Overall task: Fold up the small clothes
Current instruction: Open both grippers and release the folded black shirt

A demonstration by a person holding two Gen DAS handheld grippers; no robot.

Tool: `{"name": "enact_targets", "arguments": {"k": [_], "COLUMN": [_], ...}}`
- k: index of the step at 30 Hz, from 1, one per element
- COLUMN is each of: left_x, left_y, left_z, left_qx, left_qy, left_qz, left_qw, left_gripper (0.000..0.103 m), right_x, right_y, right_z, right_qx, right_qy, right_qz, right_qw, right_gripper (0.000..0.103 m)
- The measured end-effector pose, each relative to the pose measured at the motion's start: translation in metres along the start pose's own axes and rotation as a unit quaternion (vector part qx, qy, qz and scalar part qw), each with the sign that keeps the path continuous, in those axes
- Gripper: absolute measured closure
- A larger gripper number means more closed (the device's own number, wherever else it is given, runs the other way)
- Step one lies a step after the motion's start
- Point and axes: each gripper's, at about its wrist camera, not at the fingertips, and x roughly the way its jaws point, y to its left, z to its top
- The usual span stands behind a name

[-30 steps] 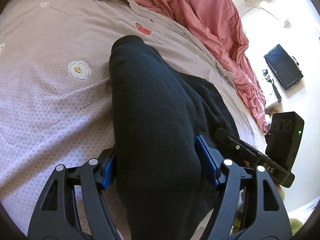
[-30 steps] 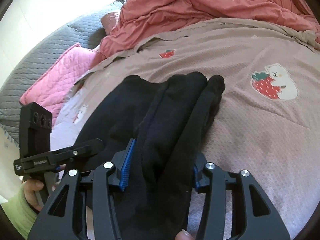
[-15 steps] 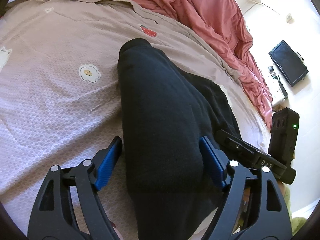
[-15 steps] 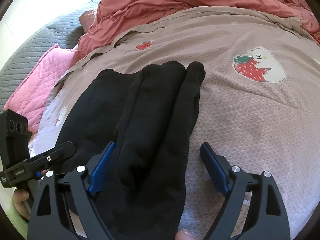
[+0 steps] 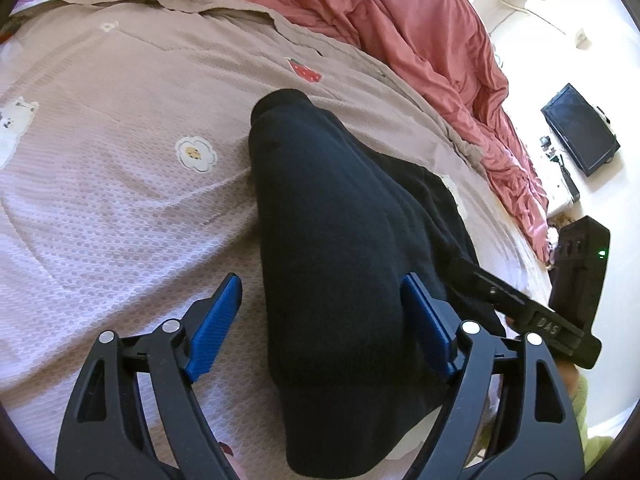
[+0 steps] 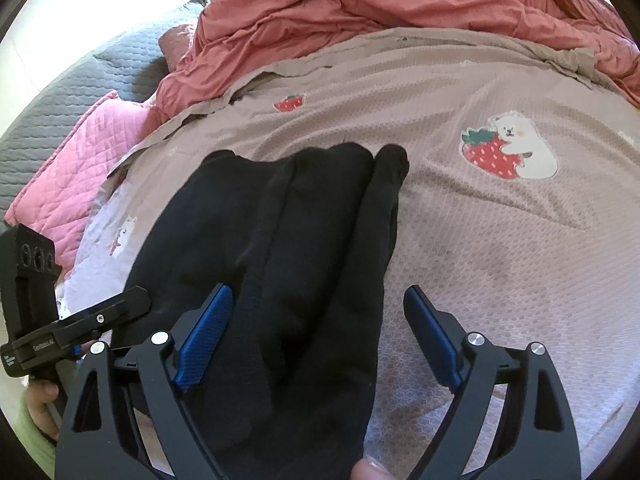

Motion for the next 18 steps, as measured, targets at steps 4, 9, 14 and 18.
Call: {"name": "enact_targets", "arguments": {"k": [4, 9, 14, 18], "left_x": [-0.006, -0.013, -0.024, -0.034], "left_y": [0.001, 0.006, 0.012, 0.014], "left_z": [0.001, 0.003, 0.004, 0.006], "left_qx": [-0.002, -0.01, -0.02, -0.022], "left_qy": [-0.004, -0.007, -0.012, -0.021], "left_qz": [0.004, 0.009, 0.016, 0.025], "left_qw": [1.0, 0.9999, 0.9996, 0.9992], "left_gripper": [0.028, 0.023, 0.01, 0.01], "right_x": [-0.008, -0.013, -0.019, -0.024], "right_y": [0.003, 0.006, 0.011, 0.015], "right_z": [0.003, 0.008, 0.012, 0.014], "right_qx": [-0.003, -0.002, -0.001, -0.002], "right_qy": [-0.009, -0.015, -0.024, -0.032], "right_qz": [-0.003, -0.003, 0.007, 0.009], "right_qw": [1.0, 1.0, 1.0, 0.999], "right_gripper": [0.01, 0.009, 0.005, 0.005]}}
